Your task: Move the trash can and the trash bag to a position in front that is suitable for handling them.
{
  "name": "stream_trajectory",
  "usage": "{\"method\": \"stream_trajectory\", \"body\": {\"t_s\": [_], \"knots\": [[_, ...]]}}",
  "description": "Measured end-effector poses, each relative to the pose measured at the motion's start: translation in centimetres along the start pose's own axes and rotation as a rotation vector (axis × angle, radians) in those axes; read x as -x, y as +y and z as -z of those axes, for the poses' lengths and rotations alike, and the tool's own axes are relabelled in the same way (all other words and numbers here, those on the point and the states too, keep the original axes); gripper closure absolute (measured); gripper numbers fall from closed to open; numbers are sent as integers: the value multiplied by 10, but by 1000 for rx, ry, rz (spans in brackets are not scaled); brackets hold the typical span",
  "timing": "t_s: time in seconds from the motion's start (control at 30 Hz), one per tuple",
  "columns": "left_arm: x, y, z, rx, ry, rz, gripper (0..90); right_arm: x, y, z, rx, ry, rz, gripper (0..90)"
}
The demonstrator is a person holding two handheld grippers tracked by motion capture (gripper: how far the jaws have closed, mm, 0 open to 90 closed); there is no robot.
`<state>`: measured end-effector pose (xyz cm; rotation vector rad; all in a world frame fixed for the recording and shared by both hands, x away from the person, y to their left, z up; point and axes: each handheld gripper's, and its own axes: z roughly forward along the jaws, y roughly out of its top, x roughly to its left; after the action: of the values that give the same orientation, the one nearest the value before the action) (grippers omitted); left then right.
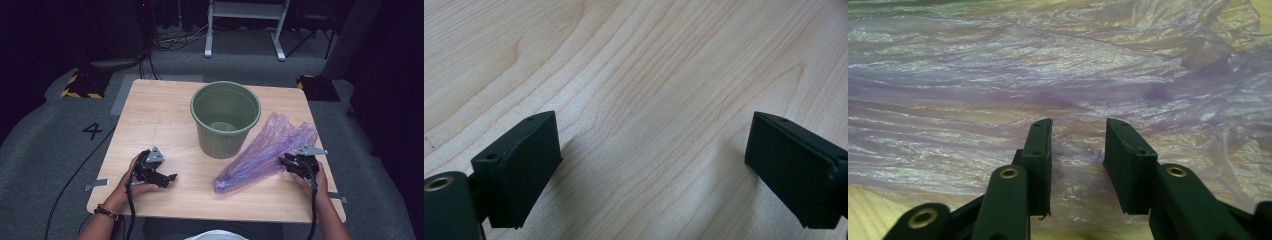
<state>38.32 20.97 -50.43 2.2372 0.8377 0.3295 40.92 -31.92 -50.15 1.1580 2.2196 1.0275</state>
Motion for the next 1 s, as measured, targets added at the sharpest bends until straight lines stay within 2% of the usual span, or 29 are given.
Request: {"method": "stream_trajectory", "body": {"t_s": [0.23, 0.47, 0.5, 0.53, 0.6, 0.7, 0.73, 0.83, 0.93, 1.0], "knots": [[0, 0, 0, 0, 0, 0, 75, 9, -3, 4, -8, -42, -31, 614], [0, 0, 0, 0, 0, 0, 75, 10, -4, 7, 3, -61, -20, 570], [0, 0, 0, 0, 0, 0, 75, 10, -4, 9, 19, -60, -17, 556], [0, 0, 0, 0, 0, 0, 76, 9, -2, 13, 49, -54, -14, 540], [0, 0, 0, 0, 0, 0, 75, 7, -1, 15, 60, -32, 2, 553], [0, 0, 0, 0, 0, 0, 75, 4, -1, 15, 51, -9, 22, 568], [0, 0, 0, 0, 0, 0, 75, 1, -2, 13, 52, 40, 20, 596], [0, 0, 0, 0, 0, 0, 75, -5, -2, 9, 27, 84, 35, 626], [0, 0, 0, 2, 0, 0, 75, -18, -2, 5, -4, 118, 80, 634], [0, 0, 0, 0, 0, 0, 75, -23, -1, 4, -10, 141, 77, 634]]}}
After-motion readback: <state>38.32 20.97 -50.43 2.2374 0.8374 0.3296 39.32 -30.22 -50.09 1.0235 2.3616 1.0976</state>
